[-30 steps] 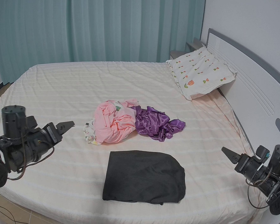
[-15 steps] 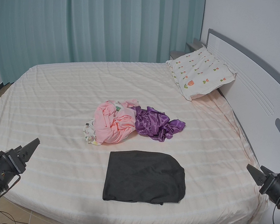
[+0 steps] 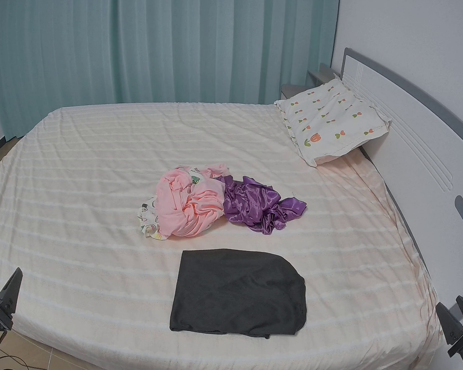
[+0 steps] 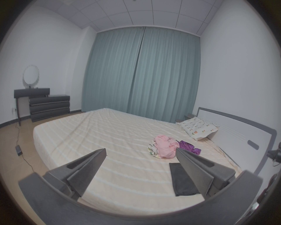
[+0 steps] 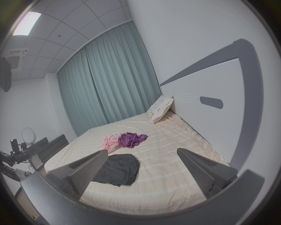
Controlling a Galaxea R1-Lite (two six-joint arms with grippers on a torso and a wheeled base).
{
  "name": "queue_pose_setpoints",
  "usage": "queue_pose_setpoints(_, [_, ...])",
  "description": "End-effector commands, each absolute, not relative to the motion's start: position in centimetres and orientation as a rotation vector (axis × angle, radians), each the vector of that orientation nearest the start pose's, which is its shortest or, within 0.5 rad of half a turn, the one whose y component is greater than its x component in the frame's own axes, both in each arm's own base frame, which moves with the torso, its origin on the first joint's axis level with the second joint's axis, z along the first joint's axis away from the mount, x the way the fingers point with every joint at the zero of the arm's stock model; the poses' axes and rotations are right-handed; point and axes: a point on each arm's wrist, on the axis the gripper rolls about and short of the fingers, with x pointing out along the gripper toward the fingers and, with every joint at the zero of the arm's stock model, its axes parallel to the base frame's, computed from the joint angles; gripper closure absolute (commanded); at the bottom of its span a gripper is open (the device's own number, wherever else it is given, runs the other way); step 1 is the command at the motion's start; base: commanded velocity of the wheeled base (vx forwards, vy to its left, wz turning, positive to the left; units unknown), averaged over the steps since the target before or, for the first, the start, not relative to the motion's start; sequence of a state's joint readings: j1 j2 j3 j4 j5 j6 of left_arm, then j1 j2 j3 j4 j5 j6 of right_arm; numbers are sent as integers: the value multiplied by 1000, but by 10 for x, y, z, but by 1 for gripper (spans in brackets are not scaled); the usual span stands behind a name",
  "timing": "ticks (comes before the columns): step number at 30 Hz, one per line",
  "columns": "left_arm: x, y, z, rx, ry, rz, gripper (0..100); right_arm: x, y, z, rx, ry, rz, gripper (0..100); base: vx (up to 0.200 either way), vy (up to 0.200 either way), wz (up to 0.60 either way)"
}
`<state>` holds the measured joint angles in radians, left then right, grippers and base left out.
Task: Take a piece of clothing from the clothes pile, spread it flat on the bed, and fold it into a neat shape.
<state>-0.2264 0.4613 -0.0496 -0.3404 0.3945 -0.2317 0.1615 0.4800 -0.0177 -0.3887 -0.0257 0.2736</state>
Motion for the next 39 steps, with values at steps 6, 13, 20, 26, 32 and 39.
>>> queue_pose_setpoints(6, [-3, 10, 116, -133, -52, 306, 0, 6, 0, 108, 183, 23, 61, 0, 0, 0, 0])
queue_pose_setpoints(13, [-15, 10, 114, -28, -117, 414, 0, 1, 0, 99, 175, 70, 55, 0, 0, 0, 0])
queue_pose_setpoints(20, [-26, 10, 101, 49, -115, 425, 0, -11, 0, 85, 100, 85, 100, 0, 0, 0, 0])
queue_pose_setpoints(26, [-27, 10, 92, 59, -76, 427, 0, -10, 1, 84, 101, 113, 48, 0, 0, 0, 0])
queue_pose_setpoints(32, [-24, 9, 83, 59, -45, 384, 0, -12, 1, 84, 101, 99, 49, 0, 0, 0, 0])
queue_pose_setpoints(39, [-23, 7, 82, 65, -41, 292, 0, -18, 1, 83, 48, 20, 119, 0, 0, 0, 0])
